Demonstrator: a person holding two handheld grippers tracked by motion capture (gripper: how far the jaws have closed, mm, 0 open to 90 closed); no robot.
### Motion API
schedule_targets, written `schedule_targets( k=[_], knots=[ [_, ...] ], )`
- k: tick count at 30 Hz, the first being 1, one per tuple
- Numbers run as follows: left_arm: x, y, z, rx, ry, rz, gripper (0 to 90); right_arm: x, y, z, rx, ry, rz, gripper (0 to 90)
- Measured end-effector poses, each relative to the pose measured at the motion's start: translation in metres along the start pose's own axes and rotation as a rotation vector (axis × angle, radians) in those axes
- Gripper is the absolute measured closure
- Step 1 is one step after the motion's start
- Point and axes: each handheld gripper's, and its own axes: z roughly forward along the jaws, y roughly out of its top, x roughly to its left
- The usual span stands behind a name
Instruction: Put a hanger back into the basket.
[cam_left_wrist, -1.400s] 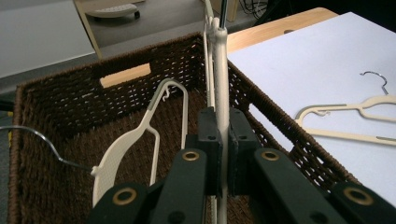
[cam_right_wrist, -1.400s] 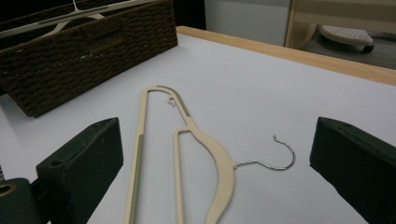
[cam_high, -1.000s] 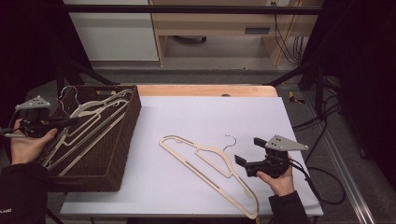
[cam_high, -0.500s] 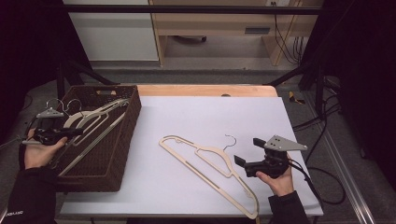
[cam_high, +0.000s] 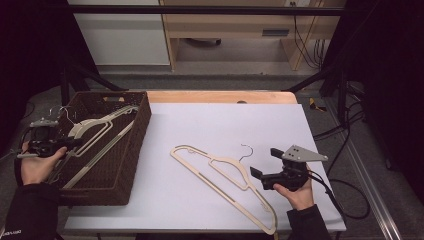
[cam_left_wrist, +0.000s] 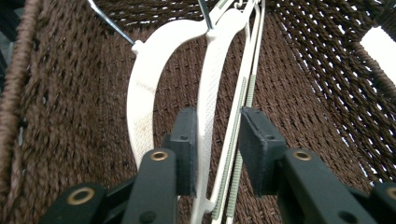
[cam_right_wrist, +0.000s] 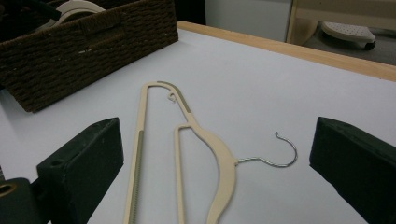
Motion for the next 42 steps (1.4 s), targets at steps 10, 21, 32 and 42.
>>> schedule_targets(
  k=[10,21,32,42],
  knots=[
    [0.006,-0.008,0.0,0.007,0.049,-0.07,58.8,0.0,0.0,-0.002,-0.005,-0.003,0.005,3.1],
    [-0.029,-0.002,-0.037,-0.164,0.004,-0.015,51.6,0.002,-0.001,-0.004,-0.002,-0.016,-0.005,3.1],
    [-0.109,0.01,-0.06,-0.383,-0.151,0.095,35.0,-0.004,-0.008,-0.011,-0.003,-0.025,0.022,3.3],
    [-0.185,0.014,-0.042,-0.427,-0.258,0.187,12.8,-0.004,-0.012,-0.014,0.003,-0.032,0.017,4.0]
  ],
)
